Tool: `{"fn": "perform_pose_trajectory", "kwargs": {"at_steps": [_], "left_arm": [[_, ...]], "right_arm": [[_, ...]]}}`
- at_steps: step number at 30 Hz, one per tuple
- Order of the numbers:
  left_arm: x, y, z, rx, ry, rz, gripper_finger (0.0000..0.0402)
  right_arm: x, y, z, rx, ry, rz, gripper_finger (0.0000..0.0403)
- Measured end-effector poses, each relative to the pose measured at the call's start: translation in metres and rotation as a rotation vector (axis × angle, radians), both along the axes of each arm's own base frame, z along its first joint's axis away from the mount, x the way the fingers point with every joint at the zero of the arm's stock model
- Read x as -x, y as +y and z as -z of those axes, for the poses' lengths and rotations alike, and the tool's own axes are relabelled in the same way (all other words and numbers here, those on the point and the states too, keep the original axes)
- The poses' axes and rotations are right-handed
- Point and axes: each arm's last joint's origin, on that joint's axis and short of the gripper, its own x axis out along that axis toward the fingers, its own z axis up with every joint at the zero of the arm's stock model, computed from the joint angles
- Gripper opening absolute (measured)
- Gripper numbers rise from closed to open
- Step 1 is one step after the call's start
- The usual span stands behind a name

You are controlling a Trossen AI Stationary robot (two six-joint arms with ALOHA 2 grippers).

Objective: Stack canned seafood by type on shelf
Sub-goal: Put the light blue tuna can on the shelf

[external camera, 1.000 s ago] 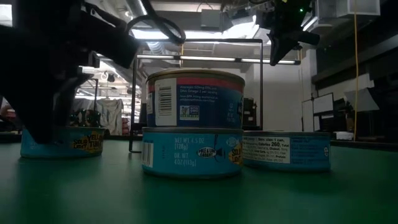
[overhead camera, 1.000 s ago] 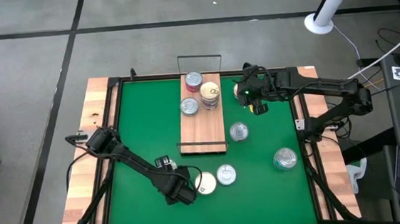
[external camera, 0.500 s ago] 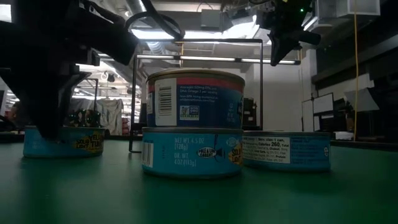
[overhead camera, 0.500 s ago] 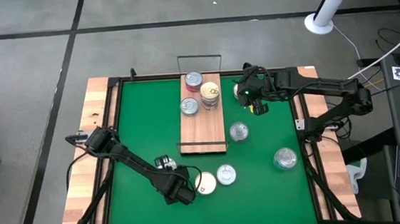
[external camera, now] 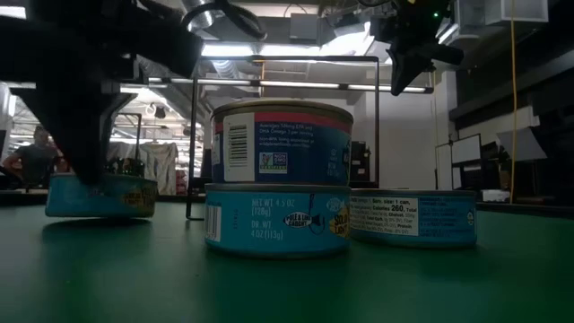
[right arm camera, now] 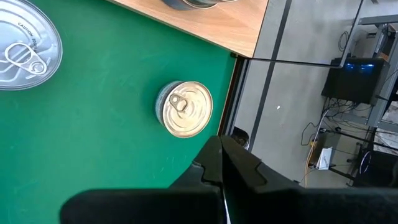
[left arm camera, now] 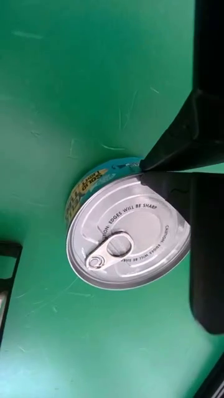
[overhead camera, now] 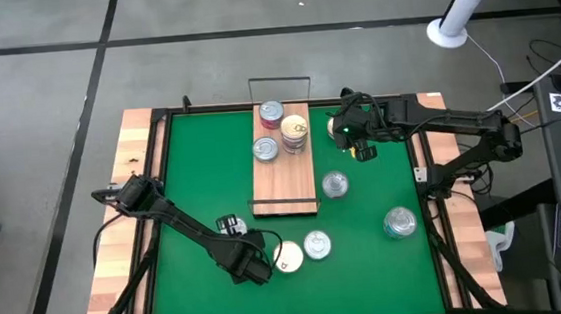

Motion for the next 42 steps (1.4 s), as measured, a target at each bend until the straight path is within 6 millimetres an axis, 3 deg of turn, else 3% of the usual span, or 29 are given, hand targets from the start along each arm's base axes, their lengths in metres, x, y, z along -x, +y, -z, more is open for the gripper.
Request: {"fn": "perform_pose_trajectory", "kwargs": {"at_steps": [19,34,42], "left_arm": [[0.008,0.006,-0.006,-0.09,0.062,0.016,0.0],[0.028,0.024,-0.05,-0.225,-0.003,-0.021,0.0],[0.034,0.044,-0.072,-0.31,-0.025,0.011,0.0]], "right_arm": [[0.0,0.0,0.0,0.0,0.0,0.0,0.0003],[0.0,0.0,0.0,0.0,0.001,0.0,0.0003],[0.0,0.0,0.0,0.0,0.002,0.0,0.0003]]}}
